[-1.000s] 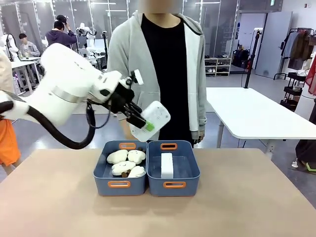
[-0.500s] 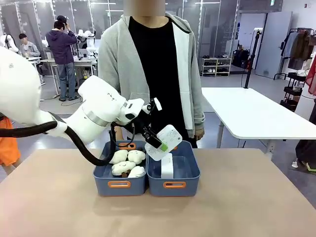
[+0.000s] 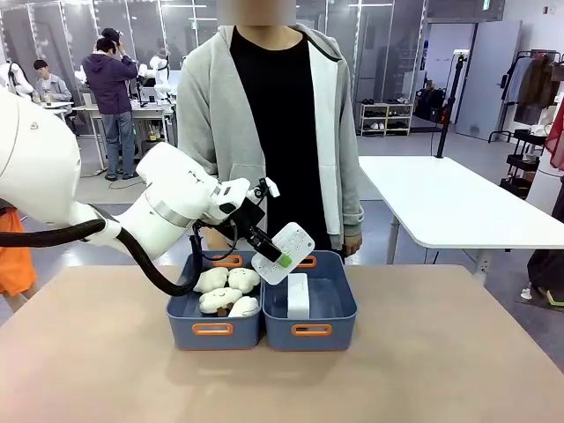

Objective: Sort the digital clocks into the basket.
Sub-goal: Pick up the Digital clock from the table and place it into the empty Plastic storage basket.

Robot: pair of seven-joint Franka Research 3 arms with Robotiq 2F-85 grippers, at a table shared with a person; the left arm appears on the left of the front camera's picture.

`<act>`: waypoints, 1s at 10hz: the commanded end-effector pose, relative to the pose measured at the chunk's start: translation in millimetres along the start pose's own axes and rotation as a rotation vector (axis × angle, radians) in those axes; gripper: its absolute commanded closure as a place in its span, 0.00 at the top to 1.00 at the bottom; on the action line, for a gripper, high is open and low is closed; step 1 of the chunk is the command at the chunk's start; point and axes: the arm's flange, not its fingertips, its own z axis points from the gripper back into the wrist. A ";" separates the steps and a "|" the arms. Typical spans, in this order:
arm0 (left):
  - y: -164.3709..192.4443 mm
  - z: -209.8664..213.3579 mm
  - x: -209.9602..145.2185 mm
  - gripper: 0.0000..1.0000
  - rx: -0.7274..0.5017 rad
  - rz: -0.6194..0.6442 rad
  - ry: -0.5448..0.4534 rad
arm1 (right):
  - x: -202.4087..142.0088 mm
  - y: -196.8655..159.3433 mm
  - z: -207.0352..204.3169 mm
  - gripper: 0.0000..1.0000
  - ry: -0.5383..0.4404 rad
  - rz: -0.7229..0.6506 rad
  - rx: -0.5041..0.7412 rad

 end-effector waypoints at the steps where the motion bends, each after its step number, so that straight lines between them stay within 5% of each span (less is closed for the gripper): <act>1: -4.4 -3.8 2.0 0.67 -0.006 0.018 0.001 | 0.3 2.2 0.5 1.00 -0.003 0.017 0.012; 2: -3.9 -3.0 2.5 0.86 -0.004 0.018 0.000 | 0.3 2.2 0.5 1.00 -0.003 0.017 0.012; 4: -7.8 -3.7 2.1 1.00 -0.011 0.016 0.013 | 0.3 2.2 0.5 1.00 -0.003 0.017 0.012; 10: -5.4 -4.1 2.4 1.00 -0.011 0.009 0.000 | 0.3 2.2 0.5 1.00 -0.003 0.017 0.012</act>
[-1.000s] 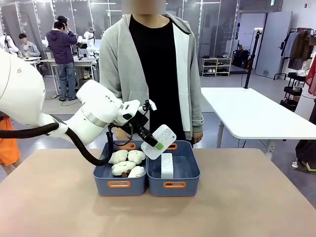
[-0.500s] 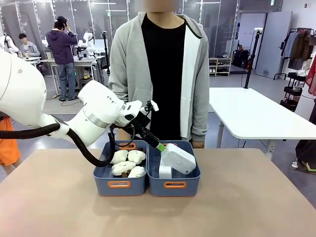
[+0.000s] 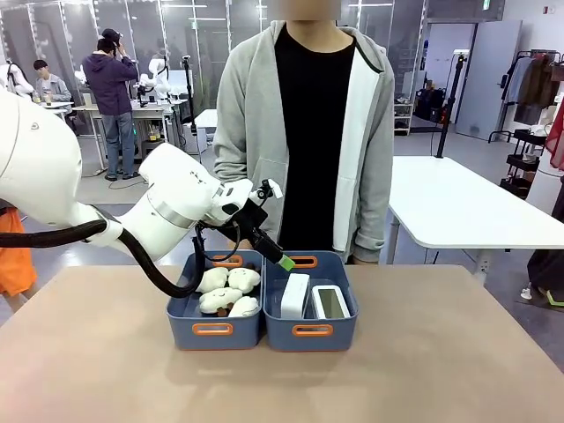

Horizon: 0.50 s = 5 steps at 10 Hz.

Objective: Sort the digital clocks into the basket.
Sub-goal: Pick up the Digital clock from the table and place it into the empty Plastic storage basket.

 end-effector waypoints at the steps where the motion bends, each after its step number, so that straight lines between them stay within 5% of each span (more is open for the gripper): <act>1: -0.1 -0.5 0.5 1.00 0.007 -0.001 -0.001 | 0.3 2.2 0.5 1.00 -0.003 0.017 0.012; 5: -0.1 -0.5 0.5 1.00 0.007 -0.001 -0.001 | 0.3 2.2 0.5 1.00 -0.003 0.017 0.012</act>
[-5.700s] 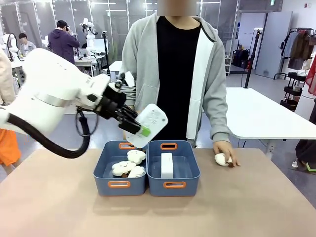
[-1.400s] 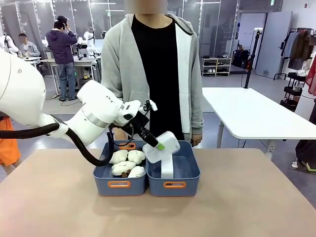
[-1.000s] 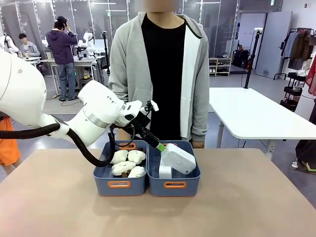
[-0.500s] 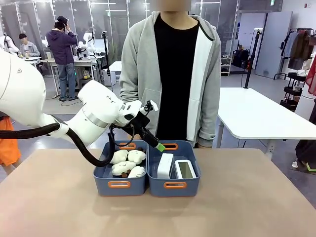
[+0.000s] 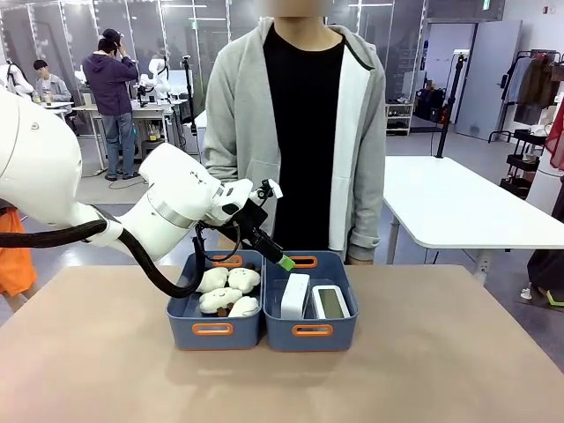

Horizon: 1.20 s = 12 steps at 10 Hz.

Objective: Sort the digital clocks into the basket.
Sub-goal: Pick up the Digital clock from the table and place it into the empty Plastic storage basket.

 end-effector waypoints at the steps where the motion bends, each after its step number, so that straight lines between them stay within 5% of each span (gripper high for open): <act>1: 0.0 -0.4 0.4 1.00 0.007 -0.001 -0.001 | 0.3 2.2 0.5 1.00 -0.003 0.017 0.012; 7: 0.0 0.0 0.0 1.00 0.000 0.000 0.000 | 0.3 2.2 0.5 1.00 -0.003 0.017 0.012; 12: -11.7 100.9 -16.7 1.00 -0.243 0.407 -0.140 | 0.3 2.2 0.5 1.00 -0.003 0.017 0.012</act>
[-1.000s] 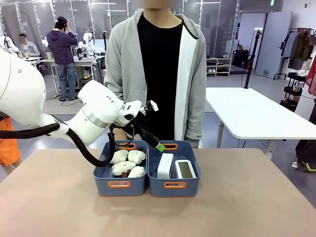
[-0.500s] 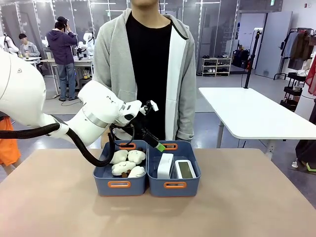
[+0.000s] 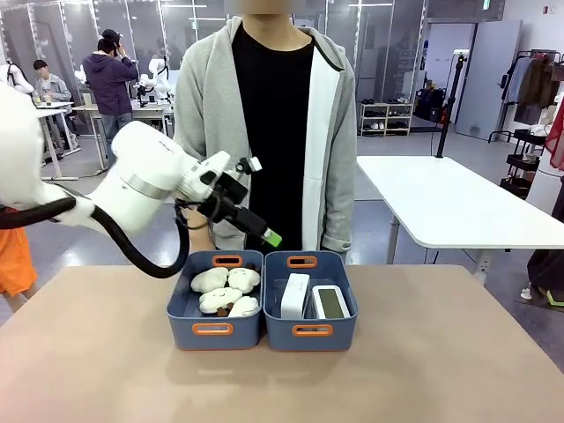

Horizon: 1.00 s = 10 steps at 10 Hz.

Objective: Sort the digital clocks into the basket.
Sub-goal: Pick up the Digital clock from the table and place it into the empty Plastic storage basket.

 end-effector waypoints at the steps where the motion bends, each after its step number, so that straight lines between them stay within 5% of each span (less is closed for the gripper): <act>1: -14.8 48.8 -44.2 1.00 -0.129 0.199 -0.075 | 0.4 2.2 0.5 1.00 -0.003 0.017 0.012; 4: -38.4 133.0 -131.7 1.00 -0.185 0.379 -0.196 | 0.4 2.2 0.5 1.00 -0.003 0.017 0.012; 10: -69.7 220.0 -296.1 1.00 -0.176 0.545 -0.552 | 0.4 2.2 0.5 1.00 -0.003 0.017 0.012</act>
